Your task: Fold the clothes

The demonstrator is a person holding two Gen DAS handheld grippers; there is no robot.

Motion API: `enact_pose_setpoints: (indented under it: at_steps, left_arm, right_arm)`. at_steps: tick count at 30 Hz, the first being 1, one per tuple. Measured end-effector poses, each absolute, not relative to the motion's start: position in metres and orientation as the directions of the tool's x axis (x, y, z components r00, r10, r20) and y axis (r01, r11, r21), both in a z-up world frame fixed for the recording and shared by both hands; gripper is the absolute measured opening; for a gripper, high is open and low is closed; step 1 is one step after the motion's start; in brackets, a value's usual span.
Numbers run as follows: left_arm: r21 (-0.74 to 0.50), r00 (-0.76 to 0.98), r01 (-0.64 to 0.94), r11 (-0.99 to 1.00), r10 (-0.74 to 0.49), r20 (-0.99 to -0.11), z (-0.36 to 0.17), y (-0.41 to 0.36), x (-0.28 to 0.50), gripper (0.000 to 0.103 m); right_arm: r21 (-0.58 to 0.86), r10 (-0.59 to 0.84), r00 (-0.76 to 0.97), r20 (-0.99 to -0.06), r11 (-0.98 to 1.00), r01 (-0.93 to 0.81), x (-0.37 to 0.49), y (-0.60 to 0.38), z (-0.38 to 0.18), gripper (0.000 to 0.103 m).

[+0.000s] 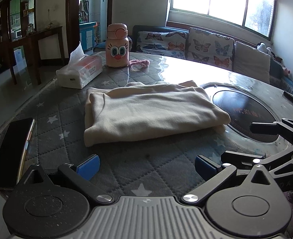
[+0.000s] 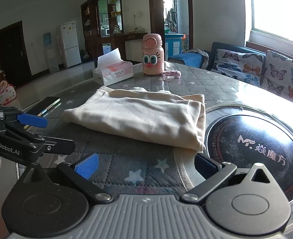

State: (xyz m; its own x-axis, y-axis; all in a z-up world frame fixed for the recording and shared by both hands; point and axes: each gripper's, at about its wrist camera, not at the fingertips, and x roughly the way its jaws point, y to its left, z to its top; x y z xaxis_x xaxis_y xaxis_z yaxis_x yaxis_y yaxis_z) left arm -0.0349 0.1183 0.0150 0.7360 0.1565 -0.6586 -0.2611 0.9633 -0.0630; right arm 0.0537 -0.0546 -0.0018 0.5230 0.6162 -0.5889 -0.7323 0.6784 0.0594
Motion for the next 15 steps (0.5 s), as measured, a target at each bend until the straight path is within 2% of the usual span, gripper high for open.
enact_pose_setpoints:
  at_steps: [15]
  left_arm:
    - [-0.059,0.742,-0.265,0.962,0.165,-0.649,0.013,0.111,-0.047,0.103]
  right_arm:
    - [0.056,0.612,0.534,-0.583,0.686,-0.725,0.037,-0.062,-0.006,0.103]
